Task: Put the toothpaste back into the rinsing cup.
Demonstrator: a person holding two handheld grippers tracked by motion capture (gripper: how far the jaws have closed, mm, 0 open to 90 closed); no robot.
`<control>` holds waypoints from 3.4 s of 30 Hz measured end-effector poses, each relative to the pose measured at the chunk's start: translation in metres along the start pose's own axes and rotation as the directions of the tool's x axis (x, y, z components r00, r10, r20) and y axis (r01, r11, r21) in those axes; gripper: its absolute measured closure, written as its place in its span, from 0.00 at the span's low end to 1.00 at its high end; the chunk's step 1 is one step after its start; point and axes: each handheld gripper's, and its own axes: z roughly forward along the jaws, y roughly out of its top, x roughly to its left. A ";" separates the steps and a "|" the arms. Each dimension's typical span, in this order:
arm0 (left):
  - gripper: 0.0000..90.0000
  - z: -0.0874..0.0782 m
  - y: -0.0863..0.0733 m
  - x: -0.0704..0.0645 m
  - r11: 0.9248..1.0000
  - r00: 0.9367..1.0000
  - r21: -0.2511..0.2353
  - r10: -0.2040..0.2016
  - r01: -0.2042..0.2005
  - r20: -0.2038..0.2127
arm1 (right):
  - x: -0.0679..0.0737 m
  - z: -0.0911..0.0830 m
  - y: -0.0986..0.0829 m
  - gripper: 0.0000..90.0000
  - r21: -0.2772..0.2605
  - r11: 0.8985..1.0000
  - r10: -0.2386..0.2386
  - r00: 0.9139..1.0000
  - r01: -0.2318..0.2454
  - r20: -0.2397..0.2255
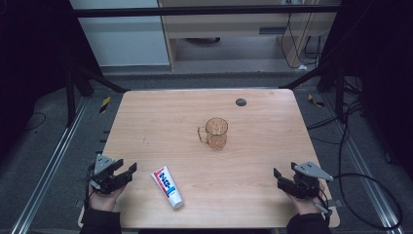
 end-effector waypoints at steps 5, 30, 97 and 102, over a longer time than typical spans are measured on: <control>0.62 -0.006 -0.002 -0.007 1.000 1.000 0.018 0.017 -0.017 0.018 | 0.003 -0.001 0.000 0.37 0.016 1.000 0.006 1.000 -0.006 -0.009; 0.99 -0.005 -0.018 -0.053 0.974 0.976 0.173 0.116 -0.148 0.186 | 0.012 0.001 -0.002 0.41 0.044 0.999 -0.004 0.998 0.006 -0.059; 0.82 0.065 0.015 -0.091 0.953 0.962 0.199 0.192 -0.230 0.192 | 0.011 0.009 -0.004 0.41 0.058 0.998 -0.031 0.998 0.035 -0.059; 0.58 0.050 0.025 -0.088 0.957 0.961 0.160 0.216 -0.244 0.171 | 0.009 0.008 -0.004 0.41 0.056 0.998 -0.029 0.998 0.032 -0.057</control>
